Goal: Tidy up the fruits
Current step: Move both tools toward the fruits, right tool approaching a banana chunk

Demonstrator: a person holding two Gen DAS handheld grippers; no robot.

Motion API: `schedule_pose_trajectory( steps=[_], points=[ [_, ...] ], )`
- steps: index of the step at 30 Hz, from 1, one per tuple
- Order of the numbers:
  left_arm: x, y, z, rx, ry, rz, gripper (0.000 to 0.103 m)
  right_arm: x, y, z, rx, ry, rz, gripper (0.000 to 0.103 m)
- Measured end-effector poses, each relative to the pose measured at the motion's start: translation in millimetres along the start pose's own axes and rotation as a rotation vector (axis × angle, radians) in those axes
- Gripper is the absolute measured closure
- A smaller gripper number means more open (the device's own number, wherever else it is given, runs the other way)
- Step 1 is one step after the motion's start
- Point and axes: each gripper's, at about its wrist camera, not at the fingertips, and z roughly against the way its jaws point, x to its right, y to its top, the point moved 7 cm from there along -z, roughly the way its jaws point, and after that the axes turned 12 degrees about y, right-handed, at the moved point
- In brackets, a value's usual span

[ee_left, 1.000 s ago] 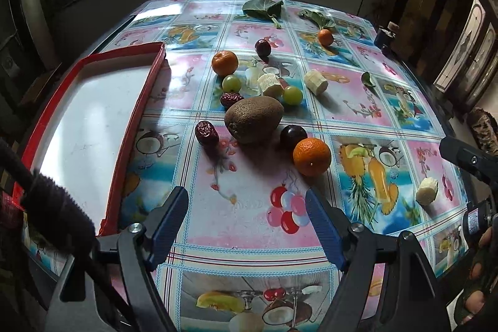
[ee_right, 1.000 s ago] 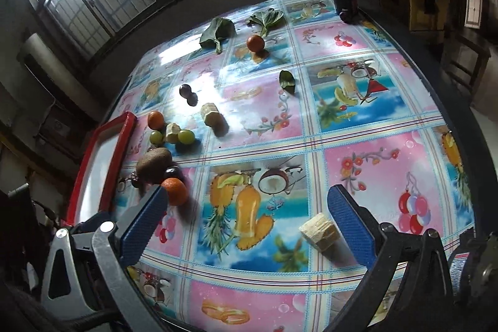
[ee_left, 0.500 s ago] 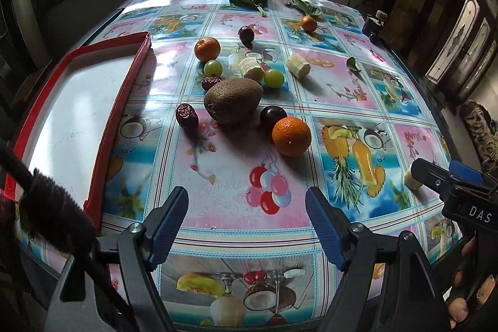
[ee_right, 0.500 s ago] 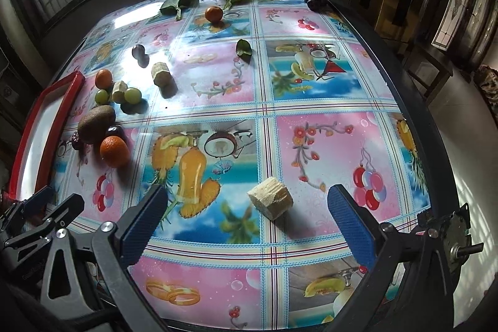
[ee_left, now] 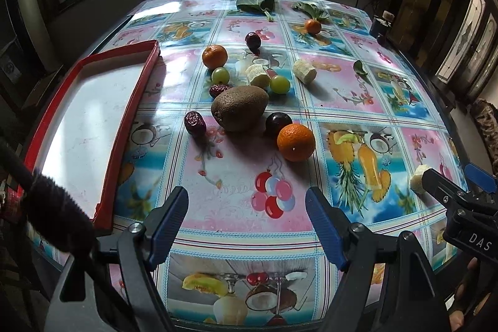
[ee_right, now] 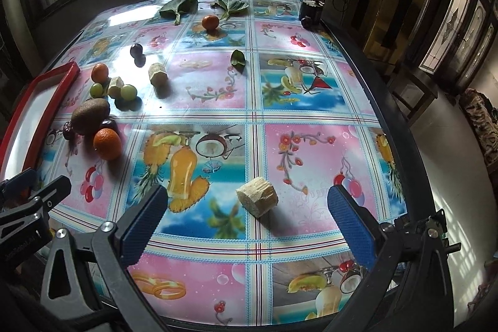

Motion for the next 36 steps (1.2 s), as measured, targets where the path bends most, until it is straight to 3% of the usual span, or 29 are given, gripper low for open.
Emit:
schedule_pose_trajectory(
  steps=[6,8,22,27,36],
  points=[
    [-7.3,1.8,-3.5,0.012,0.137,-0.001,0.025,6.3,-2.4,-2.5,0.01,0.078,-0.047,0.001],
    [-9.5,1.4,-4.9,0.012,0.151,0.003,0.025,6.0,-3.3,-4.0,0.008,0.087,-0.05,0.001],
    [-17.8,0.4,-7.5,0.022,0.154,0.021,0.025,-3.9,-4.7,-7.4,-0.017,0.045,-0.013,0.001],
    [-19.9,-0.3,-7.8,0.021,0.117,0.034,0.025,-5.2,-5.1,-10.5,-0.024,0.032,-0.009,0.001],
    [-17.5,-2.4,-13.7,-0.015,0.07,0.057,0.025,-12.2,-9.4,-18.3,-0.047,-0.075,0.08,0.001]
  ],
)
